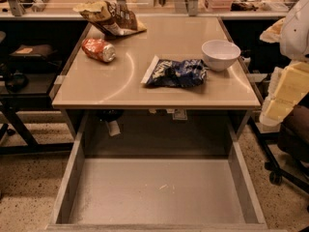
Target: Place blue chip bag into top drawer
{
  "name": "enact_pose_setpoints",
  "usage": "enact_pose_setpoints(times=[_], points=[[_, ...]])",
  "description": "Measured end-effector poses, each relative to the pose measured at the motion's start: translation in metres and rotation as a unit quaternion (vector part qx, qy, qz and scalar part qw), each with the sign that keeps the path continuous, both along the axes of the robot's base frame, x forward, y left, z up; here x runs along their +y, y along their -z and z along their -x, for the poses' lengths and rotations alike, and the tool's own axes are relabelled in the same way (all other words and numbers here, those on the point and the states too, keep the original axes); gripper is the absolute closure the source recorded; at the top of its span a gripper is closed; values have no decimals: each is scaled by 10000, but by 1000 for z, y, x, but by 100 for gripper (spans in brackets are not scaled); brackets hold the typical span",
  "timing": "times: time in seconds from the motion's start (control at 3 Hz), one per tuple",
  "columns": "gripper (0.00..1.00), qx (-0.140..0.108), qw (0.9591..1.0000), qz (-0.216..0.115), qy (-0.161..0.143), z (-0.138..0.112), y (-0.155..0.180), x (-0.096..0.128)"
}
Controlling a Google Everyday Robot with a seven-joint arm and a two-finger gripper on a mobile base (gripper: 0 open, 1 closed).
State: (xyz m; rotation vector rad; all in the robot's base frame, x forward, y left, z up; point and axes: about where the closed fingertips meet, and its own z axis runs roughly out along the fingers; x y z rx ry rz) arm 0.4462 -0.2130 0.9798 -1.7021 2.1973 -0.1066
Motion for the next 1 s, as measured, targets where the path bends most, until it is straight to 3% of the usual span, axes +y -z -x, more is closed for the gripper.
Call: enact_pose_setpoints(times=[0.33,0.67,1.0], points=[[0,-296,9991,-229,-174,-12,10,8],[0,-735,9956,-449,-379,-36,14,18],[0,-1024,9914,-587,-565,-57,19,28]])
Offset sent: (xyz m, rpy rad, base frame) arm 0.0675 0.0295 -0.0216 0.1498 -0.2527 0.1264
